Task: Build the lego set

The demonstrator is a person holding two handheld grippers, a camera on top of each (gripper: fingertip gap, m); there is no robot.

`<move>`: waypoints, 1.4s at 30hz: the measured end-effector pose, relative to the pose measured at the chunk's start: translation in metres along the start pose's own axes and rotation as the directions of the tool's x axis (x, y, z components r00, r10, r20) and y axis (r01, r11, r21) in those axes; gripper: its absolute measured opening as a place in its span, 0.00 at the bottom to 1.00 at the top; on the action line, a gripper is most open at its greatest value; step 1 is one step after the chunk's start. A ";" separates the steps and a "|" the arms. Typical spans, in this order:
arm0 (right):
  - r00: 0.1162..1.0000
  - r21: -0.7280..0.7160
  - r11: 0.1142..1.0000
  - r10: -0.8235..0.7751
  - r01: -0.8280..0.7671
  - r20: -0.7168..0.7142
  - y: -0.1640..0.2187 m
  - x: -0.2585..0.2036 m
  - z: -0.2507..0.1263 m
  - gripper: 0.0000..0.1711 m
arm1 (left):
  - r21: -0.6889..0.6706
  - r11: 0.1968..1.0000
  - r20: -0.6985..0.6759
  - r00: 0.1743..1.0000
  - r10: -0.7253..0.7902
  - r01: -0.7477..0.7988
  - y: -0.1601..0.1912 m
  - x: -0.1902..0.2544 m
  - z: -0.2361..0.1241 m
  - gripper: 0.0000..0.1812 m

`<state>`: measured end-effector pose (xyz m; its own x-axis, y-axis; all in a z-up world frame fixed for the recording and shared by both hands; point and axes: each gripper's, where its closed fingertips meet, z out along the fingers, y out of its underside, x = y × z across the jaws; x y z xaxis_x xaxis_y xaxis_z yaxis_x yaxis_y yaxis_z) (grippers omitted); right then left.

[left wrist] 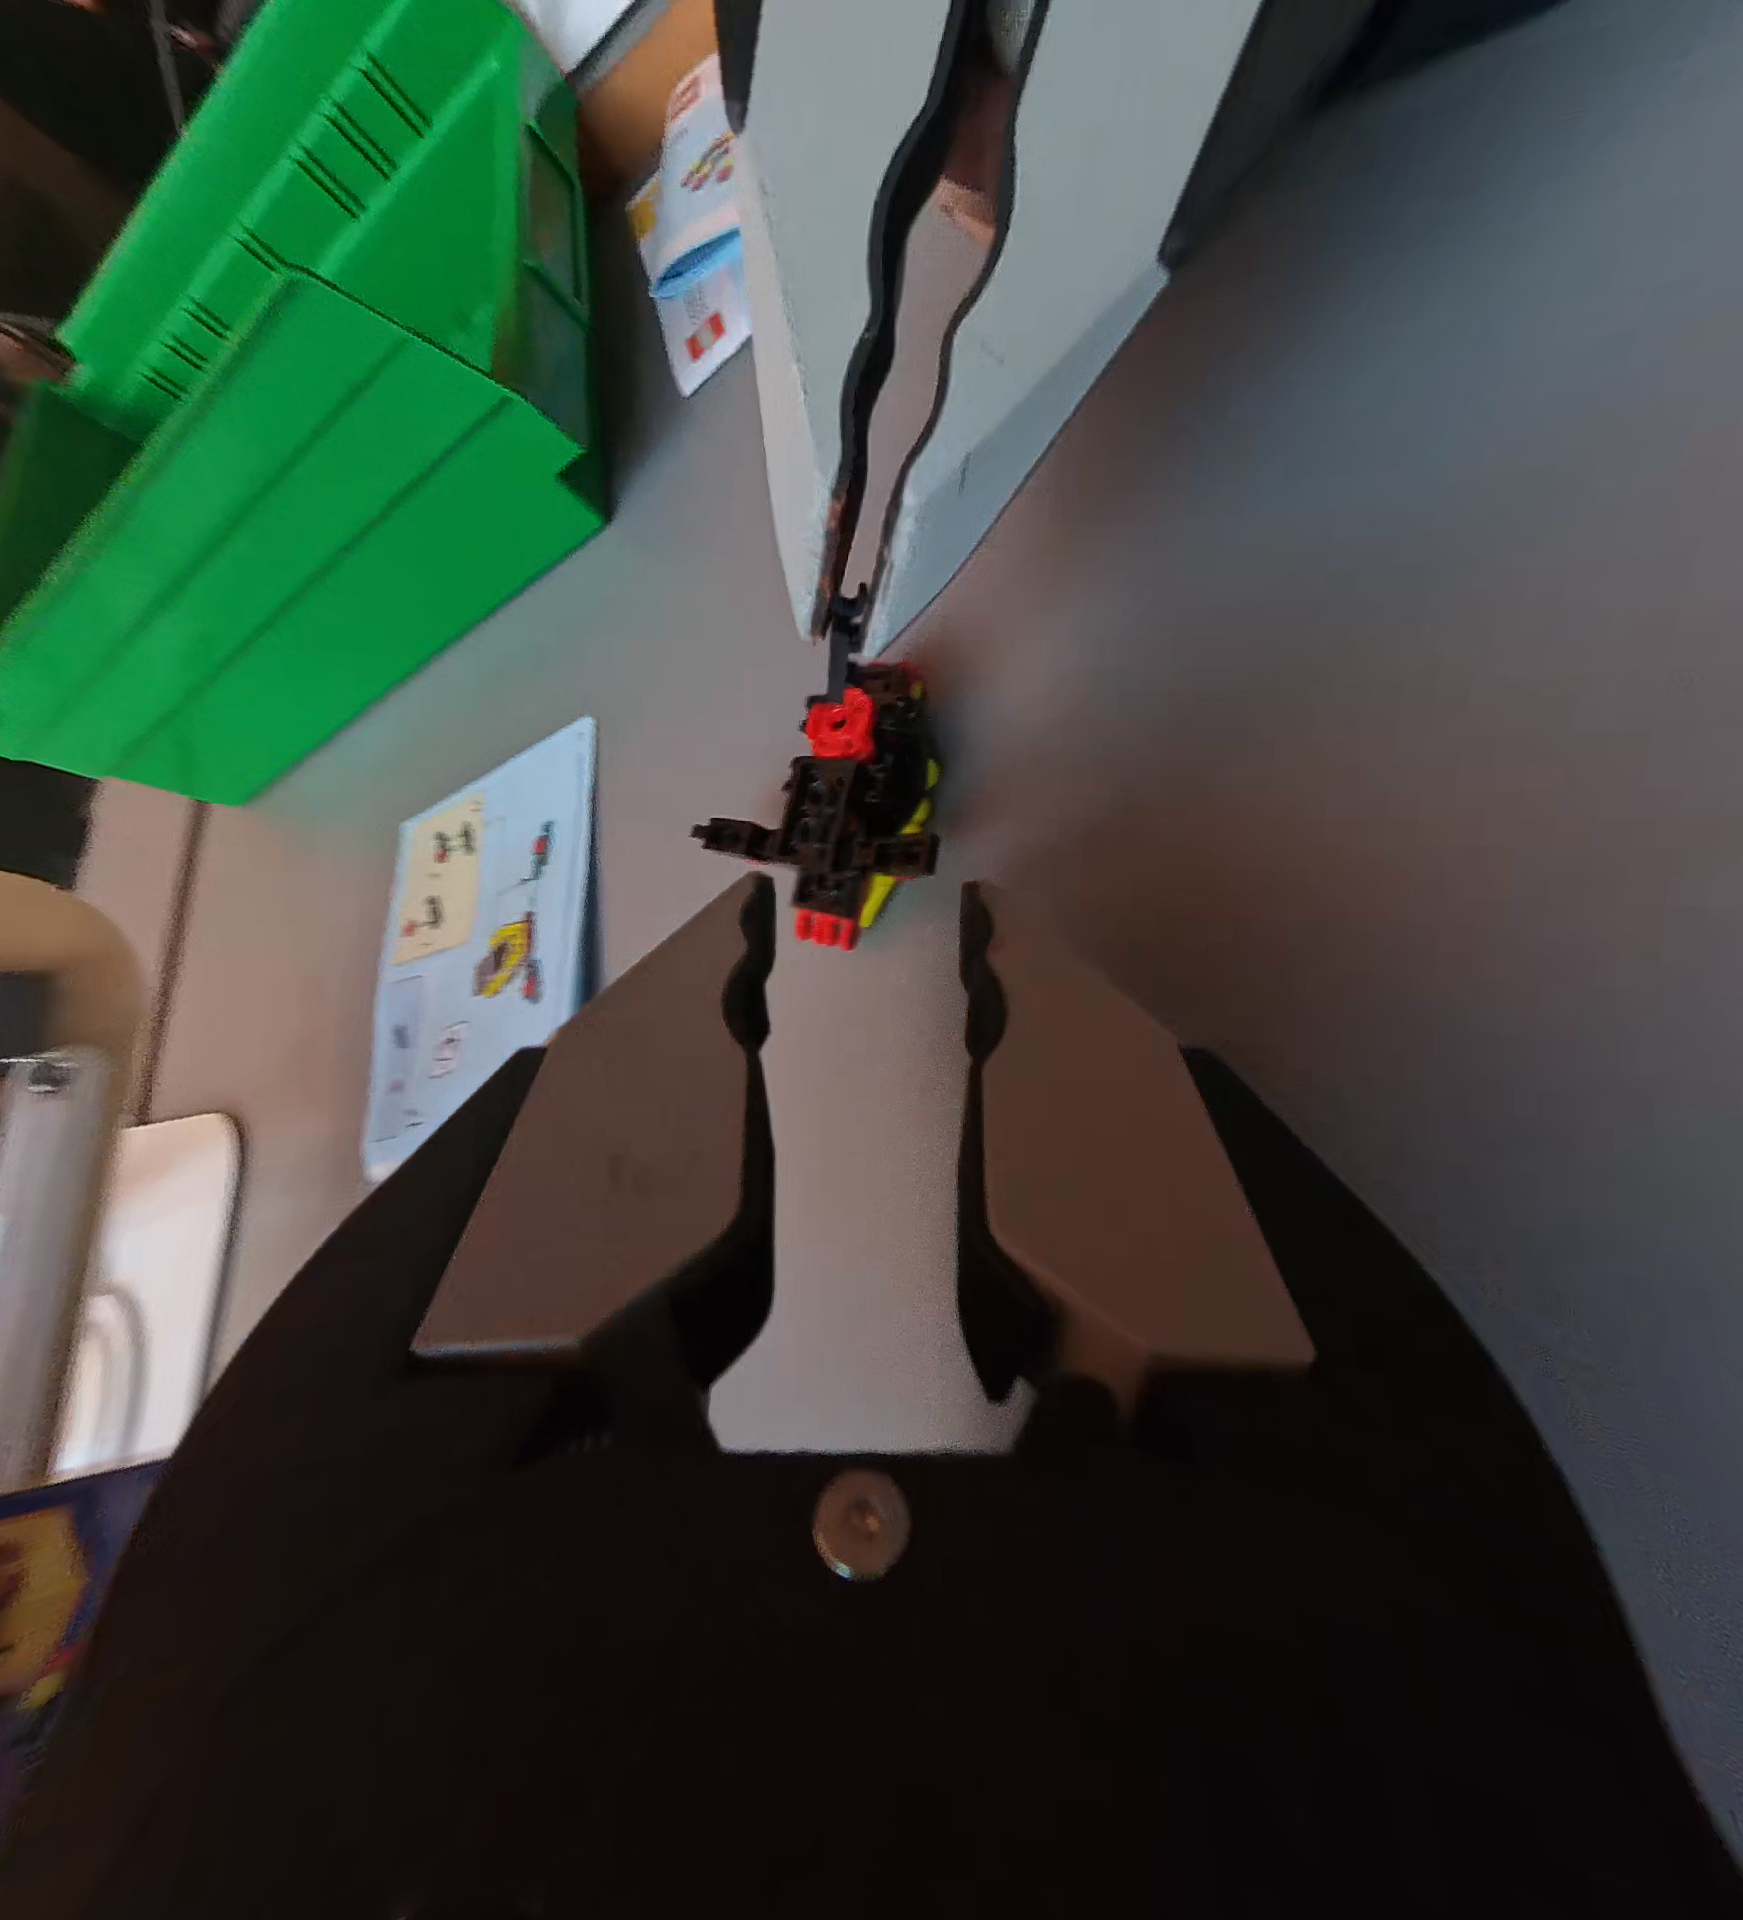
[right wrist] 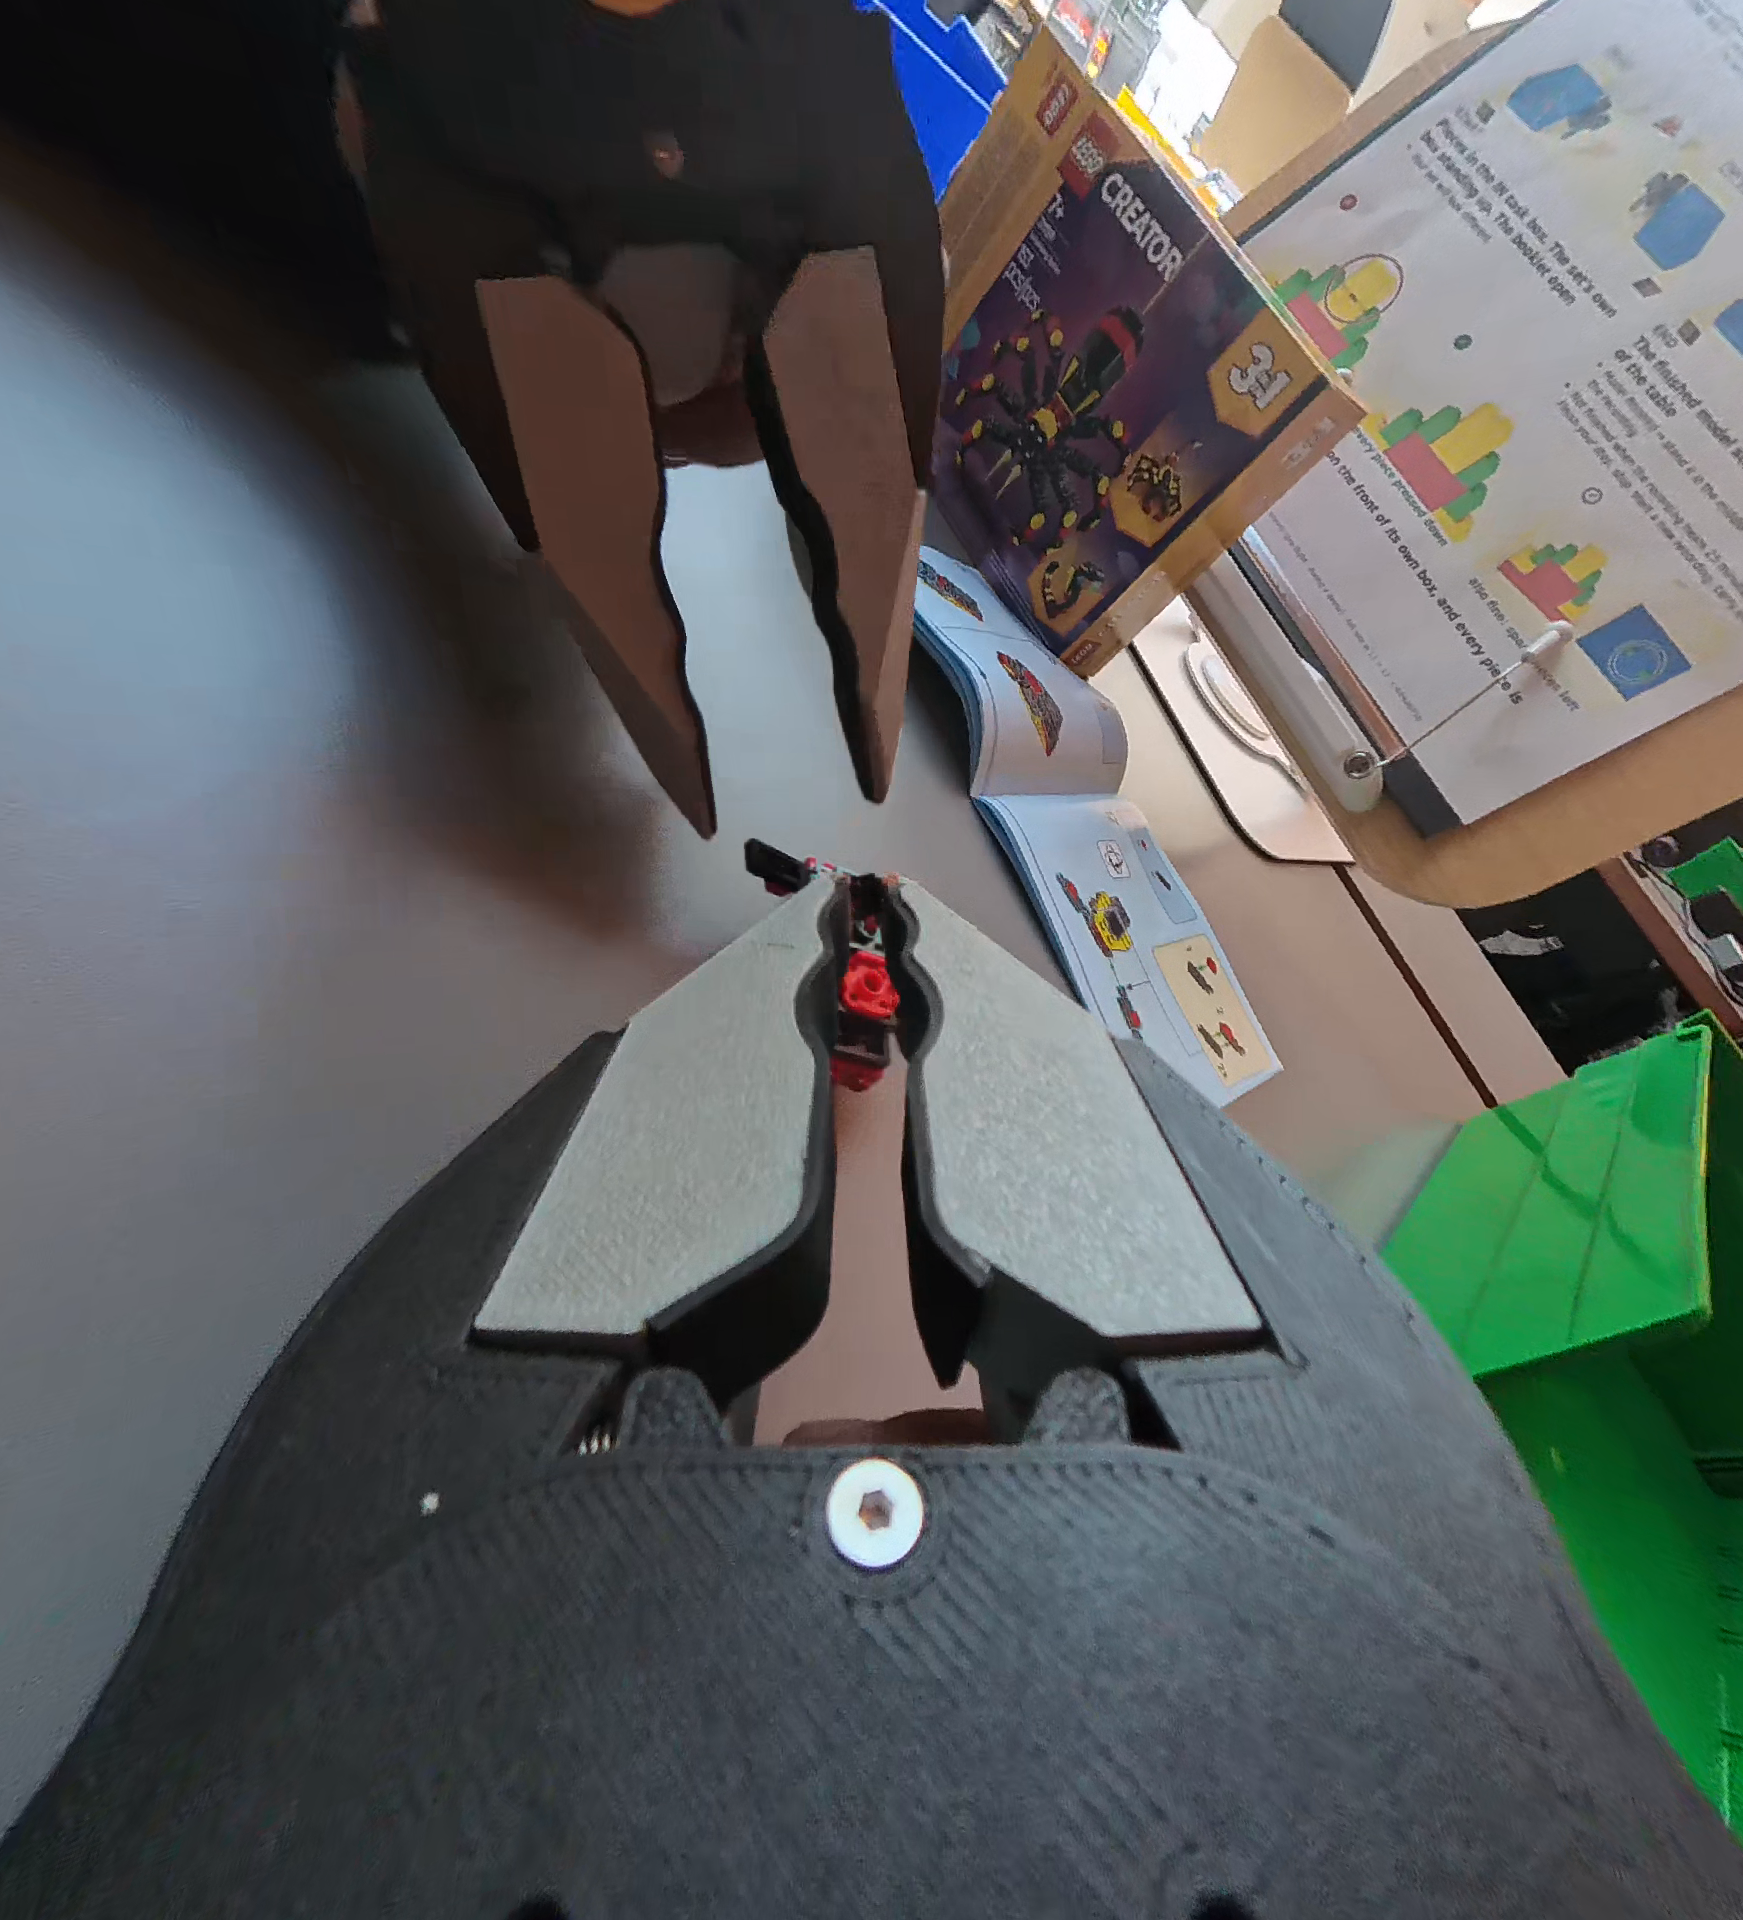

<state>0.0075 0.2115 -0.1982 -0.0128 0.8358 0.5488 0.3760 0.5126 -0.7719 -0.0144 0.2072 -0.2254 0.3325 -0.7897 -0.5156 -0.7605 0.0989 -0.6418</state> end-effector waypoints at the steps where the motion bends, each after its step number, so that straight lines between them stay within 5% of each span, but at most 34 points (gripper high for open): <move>1: 1.000 0.004 1.000 0.012 -0.012 -0.007 0.000 0.002 -0.001 0.01 | -0.012 0.999 0.044 0.998 0.045 -0.044 0.002 -0.005 0.000 0.20; 8: 0.998 0.006 0.998 0.056 -0.056 -0.004 0.002 0.007 0.000 0.01 | -0.006 0.976 0.164 0.963 0.215 -0.217 0.008 -0.025 0.015 0.35; 14: 0.998 -0.017 0.998 0.056 -0.056 0.011 0.005 0.005 0.005 0.02 | 0.035 0.925 0.214 0.907 0.363 -0.379 0.011 -0.027 0.024 0.22; 18: 0.996 -0.047 0.995 0.083 -0.083 -0.015 0.012 0.013 0.006 0.02 | 0.056 0.876 0.240 0.858 0.455 -0.480 0.006 -0.023 0.026 0.23; 31: 0.997 -0.148 0.986 0.066 -0.071 -0.034 0.029 0.017 0.013 0.02 | 0.070 0.814 0.171 0.811 0.559 -0.576 0.009 -0.037 0.034 0.22; 42: 0.999 -0.174 0.984 0.045 -0.045 -0.001 0.032 0.010 0.016 0.01 | 0.207 0.879 -0.011 0.898 0.440 -0.429 -0.010 -0.001 0.032 0.19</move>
<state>0.0051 0.2397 -0.2225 0.0050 0.8580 0.5136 0.5313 0.4328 -0.7283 0.0105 0.2264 -0.2363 -0.0425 -0.6723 -0.7391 -0.6959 0.5508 -0.4609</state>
